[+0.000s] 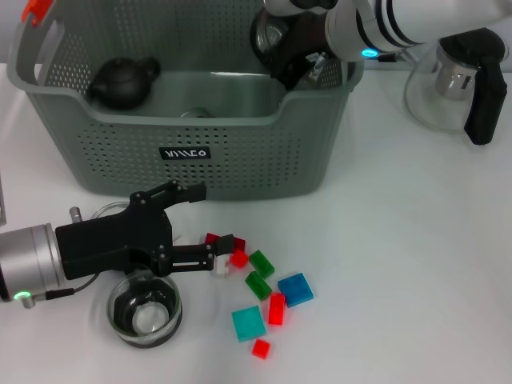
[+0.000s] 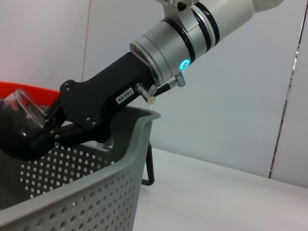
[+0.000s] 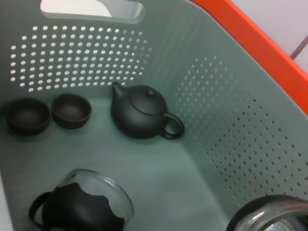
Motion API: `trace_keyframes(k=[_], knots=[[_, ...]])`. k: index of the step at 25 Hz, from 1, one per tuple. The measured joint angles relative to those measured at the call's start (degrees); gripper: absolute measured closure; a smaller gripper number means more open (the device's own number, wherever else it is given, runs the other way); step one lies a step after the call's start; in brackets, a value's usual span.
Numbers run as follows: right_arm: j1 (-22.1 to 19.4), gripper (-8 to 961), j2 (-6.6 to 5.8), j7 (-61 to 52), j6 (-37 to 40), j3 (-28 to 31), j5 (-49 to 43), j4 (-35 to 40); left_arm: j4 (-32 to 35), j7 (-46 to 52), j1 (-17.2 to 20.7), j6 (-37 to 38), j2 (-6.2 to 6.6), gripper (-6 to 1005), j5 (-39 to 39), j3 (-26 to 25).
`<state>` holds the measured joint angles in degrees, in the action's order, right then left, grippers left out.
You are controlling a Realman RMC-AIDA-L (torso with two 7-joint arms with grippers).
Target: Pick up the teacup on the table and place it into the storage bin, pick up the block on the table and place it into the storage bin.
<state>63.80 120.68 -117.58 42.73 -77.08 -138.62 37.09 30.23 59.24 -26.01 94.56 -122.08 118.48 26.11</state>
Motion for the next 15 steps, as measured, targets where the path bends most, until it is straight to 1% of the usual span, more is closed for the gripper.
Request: trace_keyframes(k=[15], knots=[[0.01, 791, -0.26, -1.17, 0.27, -0.1, -0.38, 0.61, 0.09, 0.0, -0.09, 0.01, 0.03, 62, 0.0, -0.08]])
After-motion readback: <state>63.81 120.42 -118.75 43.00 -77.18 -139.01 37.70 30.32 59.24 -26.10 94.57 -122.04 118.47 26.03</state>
